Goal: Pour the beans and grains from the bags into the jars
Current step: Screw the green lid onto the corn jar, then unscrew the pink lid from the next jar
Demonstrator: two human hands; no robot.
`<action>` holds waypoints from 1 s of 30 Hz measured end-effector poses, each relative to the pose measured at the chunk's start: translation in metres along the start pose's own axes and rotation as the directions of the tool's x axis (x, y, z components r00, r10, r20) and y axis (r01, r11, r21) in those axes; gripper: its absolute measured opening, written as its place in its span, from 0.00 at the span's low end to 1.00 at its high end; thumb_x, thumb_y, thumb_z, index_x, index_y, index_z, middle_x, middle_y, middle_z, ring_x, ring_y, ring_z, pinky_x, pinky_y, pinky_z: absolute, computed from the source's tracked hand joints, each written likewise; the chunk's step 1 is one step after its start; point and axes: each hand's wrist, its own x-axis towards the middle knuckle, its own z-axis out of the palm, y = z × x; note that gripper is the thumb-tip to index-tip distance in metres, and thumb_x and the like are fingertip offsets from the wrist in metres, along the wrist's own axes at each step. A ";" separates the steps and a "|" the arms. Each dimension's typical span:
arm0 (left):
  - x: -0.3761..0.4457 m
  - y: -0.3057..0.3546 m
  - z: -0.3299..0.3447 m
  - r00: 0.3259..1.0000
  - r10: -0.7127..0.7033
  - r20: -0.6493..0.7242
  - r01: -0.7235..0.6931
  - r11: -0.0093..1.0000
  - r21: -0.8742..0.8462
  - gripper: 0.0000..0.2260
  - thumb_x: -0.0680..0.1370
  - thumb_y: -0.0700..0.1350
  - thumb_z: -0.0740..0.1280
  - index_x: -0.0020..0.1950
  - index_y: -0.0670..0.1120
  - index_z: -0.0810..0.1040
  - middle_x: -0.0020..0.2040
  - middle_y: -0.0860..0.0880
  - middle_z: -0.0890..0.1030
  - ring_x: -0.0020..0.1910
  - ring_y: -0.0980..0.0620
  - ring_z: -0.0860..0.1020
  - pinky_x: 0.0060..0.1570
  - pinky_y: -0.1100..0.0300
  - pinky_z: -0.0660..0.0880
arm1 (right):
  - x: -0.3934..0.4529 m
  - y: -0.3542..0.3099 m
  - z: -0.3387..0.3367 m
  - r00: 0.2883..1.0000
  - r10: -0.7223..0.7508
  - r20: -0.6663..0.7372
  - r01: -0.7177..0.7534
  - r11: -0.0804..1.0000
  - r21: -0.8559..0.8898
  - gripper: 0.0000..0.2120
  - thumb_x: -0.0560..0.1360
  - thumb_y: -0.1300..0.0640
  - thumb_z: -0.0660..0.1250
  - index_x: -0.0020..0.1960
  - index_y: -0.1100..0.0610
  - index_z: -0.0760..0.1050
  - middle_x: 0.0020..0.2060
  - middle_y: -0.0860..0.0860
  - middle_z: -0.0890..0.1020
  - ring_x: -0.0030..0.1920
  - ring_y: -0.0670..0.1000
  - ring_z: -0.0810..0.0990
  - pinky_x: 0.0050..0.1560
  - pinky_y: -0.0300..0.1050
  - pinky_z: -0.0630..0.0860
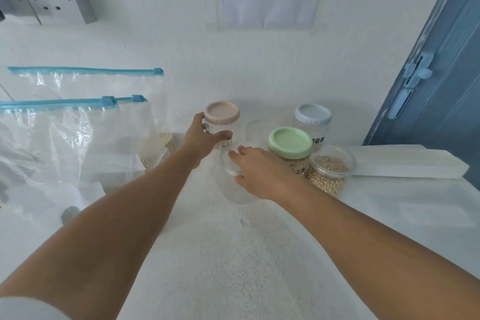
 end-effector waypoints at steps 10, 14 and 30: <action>-0.082 -0.020 -0.030 0.986 0.039 -0.163 -0.023 0.995 0.093 0.35 0.72 0.55 0.81 0.73 0.52 0.68 0.64 0.53 0.78 0.63 0.47 0.77 0.65 0.43 0.76 | -0.003 0.004 0.001 0.999 -0.029 -0.019 0.030 1.000 0.009 0.26 0.82 0.48 0.65 0.76 0.58 0.66 0.67 0.57 0.74 0.68 0.61 0.74 0.58 0.55 0.78; -0.129 -0.023 -0.036 0.982 0.045 -0.184 -0.028 0.995 0.093 0.35 0.72 0.55 0.81 0.74 0.55 0.66 0.64 0.55 0.76 0.63 0.48 0.78 0.65 0.43 0.77 | -0.005 0.002 -0.005 1.000 -0.013 0.023 0.013 1.000 0.020 0.26 0.83 0.48 0.64 0.77 0.57 0.65 0.72 0.57 0.72 0.71 0.60 0.73 0.61 0.58 0.77; -0.211 -0.013 -0.047 0.997 0.053 -0.046 -0.058 0.993 -0.103 0.43 0.63 0.48 0.86 0.73 0.59 0.68 0.61 0.60 0.79 0.57 0.65 0.79 0.60 0.56 0.78 | -0.036 -0.042 -0.075 0.998 -0.052 0.019 0.035 0.856 0.515 0.28 0.82 0.39 0.60 0.79 0.50 0.67 0.75 0.51 0.69 0.75 0.52 0.68 0.71 0.51 0.67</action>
